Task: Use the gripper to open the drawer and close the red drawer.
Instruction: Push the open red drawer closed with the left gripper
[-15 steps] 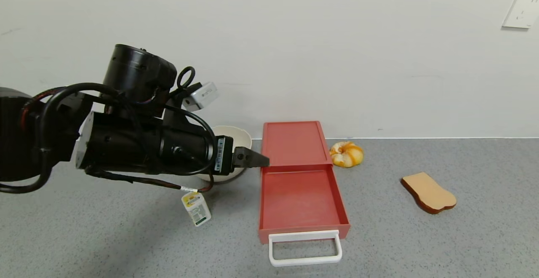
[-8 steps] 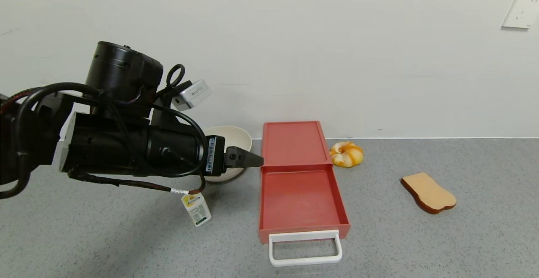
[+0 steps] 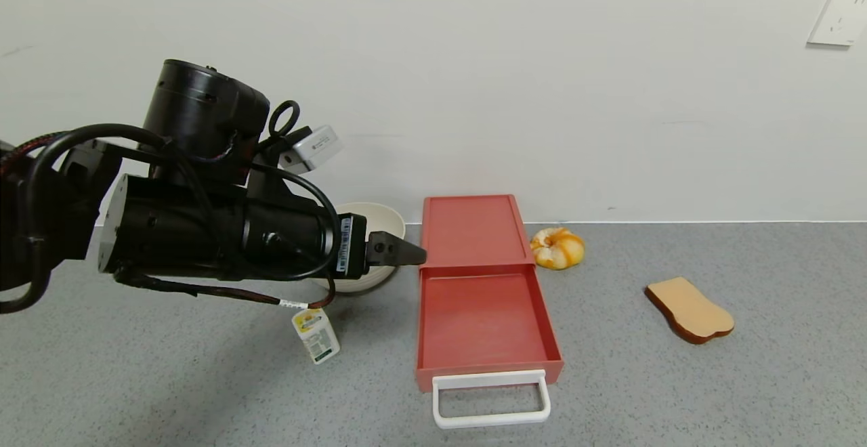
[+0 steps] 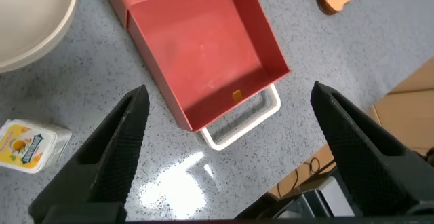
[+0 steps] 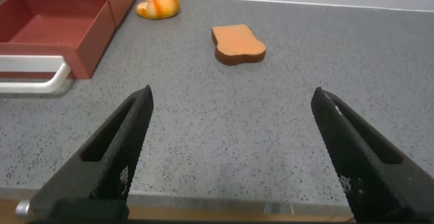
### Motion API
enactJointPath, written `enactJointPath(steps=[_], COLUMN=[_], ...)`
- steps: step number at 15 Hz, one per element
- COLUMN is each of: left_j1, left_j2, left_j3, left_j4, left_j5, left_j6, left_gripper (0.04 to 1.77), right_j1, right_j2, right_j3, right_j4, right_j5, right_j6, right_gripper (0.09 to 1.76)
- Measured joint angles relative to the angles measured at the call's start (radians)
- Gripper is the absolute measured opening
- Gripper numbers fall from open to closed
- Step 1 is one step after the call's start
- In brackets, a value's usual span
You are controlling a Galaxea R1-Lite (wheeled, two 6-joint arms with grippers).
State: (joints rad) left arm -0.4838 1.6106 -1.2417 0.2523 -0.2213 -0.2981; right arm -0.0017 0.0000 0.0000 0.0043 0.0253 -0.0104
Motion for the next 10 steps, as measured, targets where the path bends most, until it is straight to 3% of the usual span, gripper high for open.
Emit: enactJointPath(steps=[4,10], left_j1=[-0.084,-0.186], left_j2=[0.023,0.142], left_j3=[-0.075,-0.356], left_j4=[0.107,0.426], left_j5=[0.155,0.306], left_j6=[-0.083,-0.296], left_gripper=[1.72,1.72], right_j1=[0.0,0.0], right_j2=[0.0,0.0], right_j3=[0.0,0.0], right_j4=[0.0,0.0], right_j5=[0.0,0.0], right_j6=[0.0,0.0], right_gripper=[1.71,1.71])
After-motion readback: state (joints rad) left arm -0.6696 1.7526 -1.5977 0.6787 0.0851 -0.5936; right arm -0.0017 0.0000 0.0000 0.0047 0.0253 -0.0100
